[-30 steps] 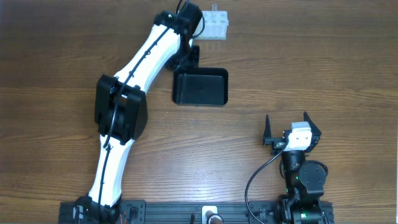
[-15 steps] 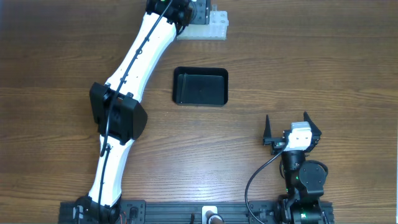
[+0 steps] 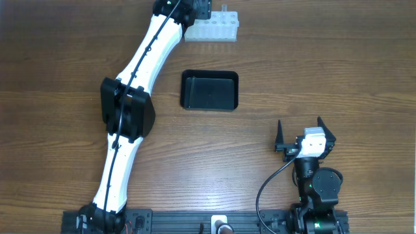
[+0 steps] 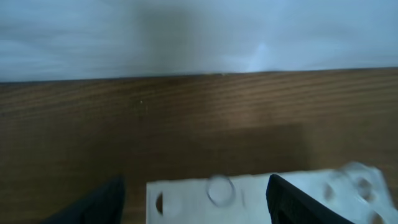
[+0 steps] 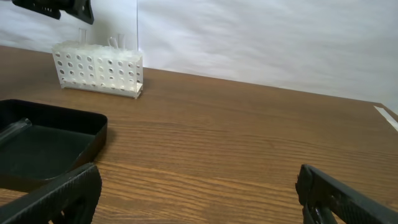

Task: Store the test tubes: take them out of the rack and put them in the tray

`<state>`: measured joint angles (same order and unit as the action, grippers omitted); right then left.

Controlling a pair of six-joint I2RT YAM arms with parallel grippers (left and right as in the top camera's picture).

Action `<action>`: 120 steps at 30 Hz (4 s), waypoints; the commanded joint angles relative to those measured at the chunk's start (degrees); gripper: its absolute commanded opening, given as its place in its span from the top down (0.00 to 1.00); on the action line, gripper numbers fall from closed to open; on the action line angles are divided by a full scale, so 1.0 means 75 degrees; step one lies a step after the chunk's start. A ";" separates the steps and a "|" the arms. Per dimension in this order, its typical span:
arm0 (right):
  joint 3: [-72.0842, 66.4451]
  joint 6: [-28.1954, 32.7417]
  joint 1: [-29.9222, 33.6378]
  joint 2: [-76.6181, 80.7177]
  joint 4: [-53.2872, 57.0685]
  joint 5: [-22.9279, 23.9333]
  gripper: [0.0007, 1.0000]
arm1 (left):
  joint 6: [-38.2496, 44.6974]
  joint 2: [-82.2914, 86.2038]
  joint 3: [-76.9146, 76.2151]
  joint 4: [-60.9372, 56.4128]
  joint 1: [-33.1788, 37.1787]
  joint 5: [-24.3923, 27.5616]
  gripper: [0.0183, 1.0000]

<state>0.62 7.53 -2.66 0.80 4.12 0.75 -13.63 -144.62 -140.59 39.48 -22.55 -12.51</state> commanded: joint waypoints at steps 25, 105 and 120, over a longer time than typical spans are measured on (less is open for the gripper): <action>-0.0041 -0.0023 0.0050 -0.0070 0.0023 0.0044 0.01 | 0.0341 -0.0493 -0.0114 -0.0411 0.0052 -0.0052 0.67; -0.0041 -0.0023 0.0050 -0.0070 0.0023 0.0044 0.01 | -0.1507 0.2011 -0.0114 0.5802 -0.0373 0.2238 0.97; -0.0041 -0.0023 0.0050 -0.0070 0.0023 0.0041 0.01 | -0.1504 0.0676 -0.0111 0.6178 -0.0425 0.2439 0.97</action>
<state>0.62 7.44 -2.66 0.80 4.12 0.75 -23.90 -137.38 -140.94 86.24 -25.54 4.78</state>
